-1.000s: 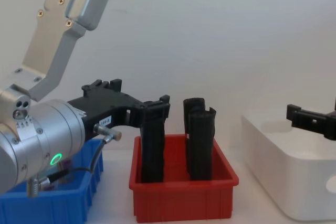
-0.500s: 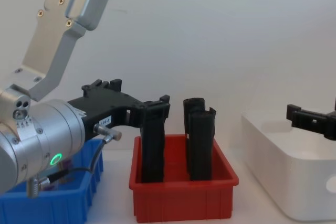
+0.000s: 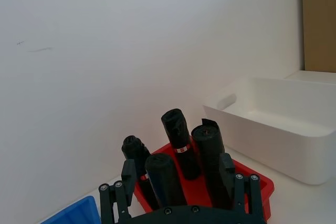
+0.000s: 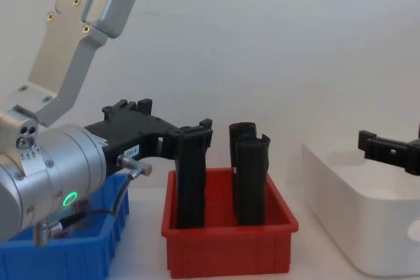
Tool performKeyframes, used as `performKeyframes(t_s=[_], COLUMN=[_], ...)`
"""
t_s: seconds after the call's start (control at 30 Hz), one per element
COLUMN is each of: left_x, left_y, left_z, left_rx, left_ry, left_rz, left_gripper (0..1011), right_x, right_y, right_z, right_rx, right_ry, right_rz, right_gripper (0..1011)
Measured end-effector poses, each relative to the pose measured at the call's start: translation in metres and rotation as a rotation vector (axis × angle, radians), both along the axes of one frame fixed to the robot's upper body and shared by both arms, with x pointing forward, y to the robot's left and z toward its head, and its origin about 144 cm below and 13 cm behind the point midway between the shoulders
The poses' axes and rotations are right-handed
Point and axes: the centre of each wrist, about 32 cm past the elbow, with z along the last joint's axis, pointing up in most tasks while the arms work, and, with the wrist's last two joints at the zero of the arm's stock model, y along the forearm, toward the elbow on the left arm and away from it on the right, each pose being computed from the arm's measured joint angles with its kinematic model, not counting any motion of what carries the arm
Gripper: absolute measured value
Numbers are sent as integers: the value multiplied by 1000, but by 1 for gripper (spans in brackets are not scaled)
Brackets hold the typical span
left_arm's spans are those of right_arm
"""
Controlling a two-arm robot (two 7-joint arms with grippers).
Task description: Pick the cotton swabs from the blue box and place them into the white box.
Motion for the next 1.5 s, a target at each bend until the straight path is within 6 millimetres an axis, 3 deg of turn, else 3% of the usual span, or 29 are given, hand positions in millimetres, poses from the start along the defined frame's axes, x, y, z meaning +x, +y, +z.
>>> performKeyframes(t_s=[0.9, 1.5], left_x=[1, 14], left_y=[1, 15], left_z=[-1, -8], left_rx=[-3, -49], left_ry=[4, 93], left_rz=[3, 55], left_gripper=[1004, 1004], right_x=[0, 0], right_y=[0, 0], right_z=[0, 0], right_rx=[0, 0], right_ry=[0, 0], right_rz=[0, 0], right_gripper=[1001, 1001])
